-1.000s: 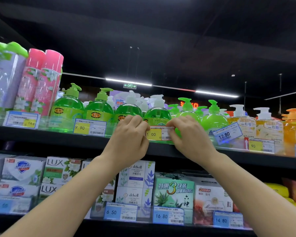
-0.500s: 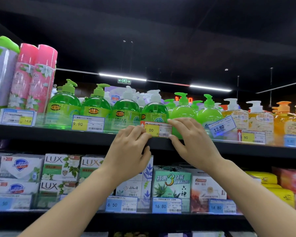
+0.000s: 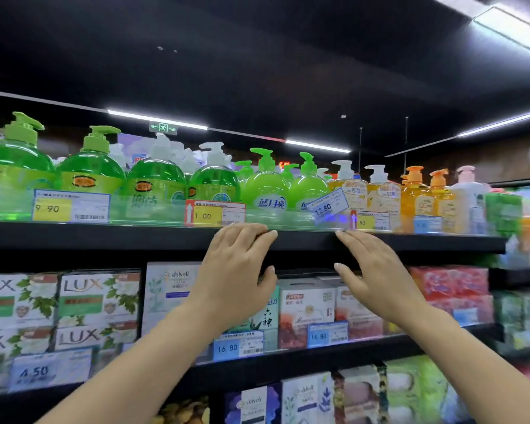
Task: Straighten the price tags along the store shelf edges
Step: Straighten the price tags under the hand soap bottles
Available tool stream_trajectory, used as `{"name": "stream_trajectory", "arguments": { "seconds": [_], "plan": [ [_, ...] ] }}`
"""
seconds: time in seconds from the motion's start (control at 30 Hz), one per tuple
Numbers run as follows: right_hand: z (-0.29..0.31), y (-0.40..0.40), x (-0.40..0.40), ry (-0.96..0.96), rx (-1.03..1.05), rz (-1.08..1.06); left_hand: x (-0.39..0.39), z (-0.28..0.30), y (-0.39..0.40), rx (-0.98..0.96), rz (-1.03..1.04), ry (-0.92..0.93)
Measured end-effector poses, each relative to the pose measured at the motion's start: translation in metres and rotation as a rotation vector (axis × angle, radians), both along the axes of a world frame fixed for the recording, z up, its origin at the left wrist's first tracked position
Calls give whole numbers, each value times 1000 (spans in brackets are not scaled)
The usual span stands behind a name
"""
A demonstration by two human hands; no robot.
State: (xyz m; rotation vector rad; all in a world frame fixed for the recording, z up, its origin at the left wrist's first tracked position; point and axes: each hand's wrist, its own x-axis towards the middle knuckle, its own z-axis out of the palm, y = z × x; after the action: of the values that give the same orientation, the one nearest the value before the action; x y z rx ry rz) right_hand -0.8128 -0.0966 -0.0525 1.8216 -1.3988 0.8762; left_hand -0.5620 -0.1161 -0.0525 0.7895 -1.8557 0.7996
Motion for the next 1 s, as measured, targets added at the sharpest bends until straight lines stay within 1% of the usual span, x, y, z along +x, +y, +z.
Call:
{"name": "stream_trajectory", "arguments": {
  "seconds": [0.1, 0.2, 0.3, 0.4, 0.47, 0.6, 0.67, 0.8, 0.9, 1.0],
  "plan": [
    [6, 1, -18, 77, 61, -22, -26, 2, -3, 27, 26, -15],
    [8, -4, -26, 94, 47, -7, -45, 3, -9, 49, 78, 18],
    [13, -13, -28, 63, 3, 49, -61, 4, -13, 34, 139, 138],
    [14, -21, -38, 72, -52, 115, -76, 7, -14, 11, 184, 271],
    [10, -26, -45, 90, -95, 146, -84, 5, -14, 11, 220, 307],
    [11, -33, -48, 108, -165, 193, -90, 1, -12, 32, 279, 308],
    [20, -34, -52, 103, -158, 271, -91, 3, -9, 41, 295, 295],
    [52, -40, -63, -22, -136, 466, -88, 3, -11, 12, 334, 246],
    [80, -44, -60, -53, -147, 489, -89, 2, -13, -19, 330, 256],
    [101, -50, -50, -63, -69, 482, -88, 3, -15, -51, 319, 250]
  ]
}}
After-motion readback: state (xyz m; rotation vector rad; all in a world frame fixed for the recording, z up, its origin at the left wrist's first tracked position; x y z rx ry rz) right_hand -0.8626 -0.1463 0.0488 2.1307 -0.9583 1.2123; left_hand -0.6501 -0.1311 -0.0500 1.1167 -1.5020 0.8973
